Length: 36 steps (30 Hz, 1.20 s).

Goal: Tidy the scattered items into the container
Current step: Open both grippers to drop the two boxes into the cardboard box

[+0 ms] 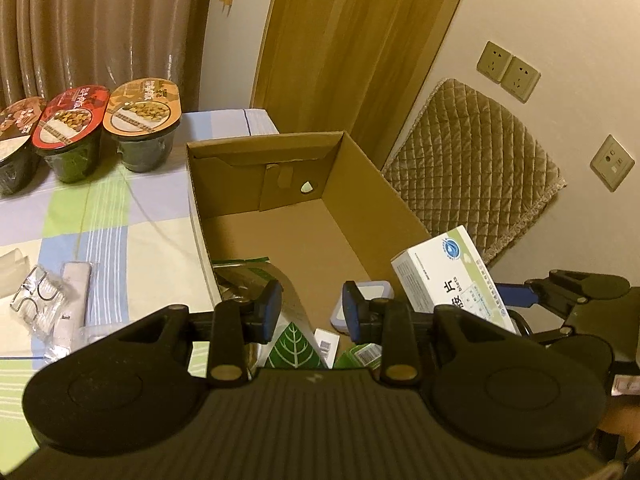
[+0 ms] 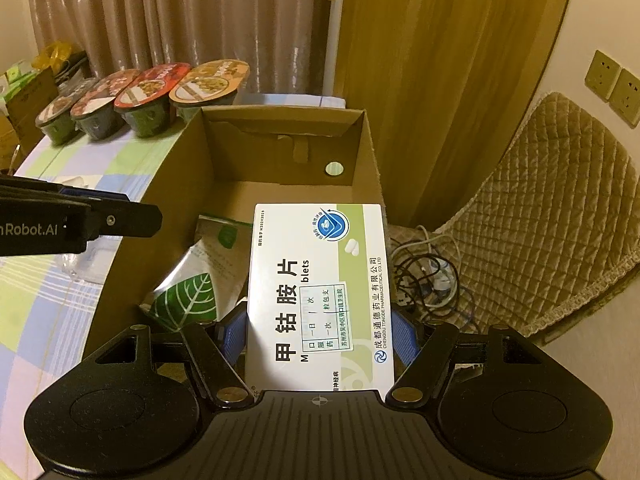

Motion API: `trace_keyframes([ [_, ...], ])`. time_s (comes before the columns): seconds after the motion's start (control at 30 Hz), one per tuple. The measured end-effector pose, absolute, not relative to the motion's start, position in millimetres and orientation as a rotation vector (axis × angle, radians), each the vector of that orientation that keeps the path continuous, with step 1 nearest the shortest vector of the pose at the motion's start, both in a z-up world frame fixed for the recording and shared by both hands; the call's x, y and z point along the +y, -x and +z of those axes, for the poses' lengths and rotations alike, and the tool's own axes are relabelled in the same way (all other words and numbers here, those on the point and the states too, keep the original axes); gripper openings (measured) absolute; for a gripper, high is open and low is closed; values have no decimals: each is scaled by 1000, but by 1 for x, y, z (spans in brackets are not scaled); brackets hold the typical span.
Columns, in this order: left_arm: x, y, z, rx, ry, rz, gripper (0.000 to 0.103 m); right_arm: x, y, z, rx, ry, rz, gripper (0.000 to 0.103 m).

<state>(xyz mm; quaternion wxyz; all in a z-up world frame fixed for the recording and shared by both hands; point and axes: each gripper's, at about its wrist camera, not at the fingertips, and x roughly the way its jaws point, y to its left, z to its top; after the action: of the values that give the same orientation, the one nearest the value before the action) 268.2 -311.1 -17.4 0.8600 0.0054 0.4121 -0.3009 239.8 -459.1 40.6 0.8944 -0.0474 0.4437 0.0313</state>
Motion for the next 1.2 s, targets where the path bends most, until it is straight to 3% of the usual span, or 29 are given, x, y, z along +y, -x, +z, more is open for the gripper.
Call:
trace_keyframes([
  [0.7,-298,-268,-19,875,-31,-632,27,-447,-250,35,892,70,110,74],
  [1.2,-262,-235,-15,872,-33,-609,34,-452,-196,47,869,5,76,74],
])
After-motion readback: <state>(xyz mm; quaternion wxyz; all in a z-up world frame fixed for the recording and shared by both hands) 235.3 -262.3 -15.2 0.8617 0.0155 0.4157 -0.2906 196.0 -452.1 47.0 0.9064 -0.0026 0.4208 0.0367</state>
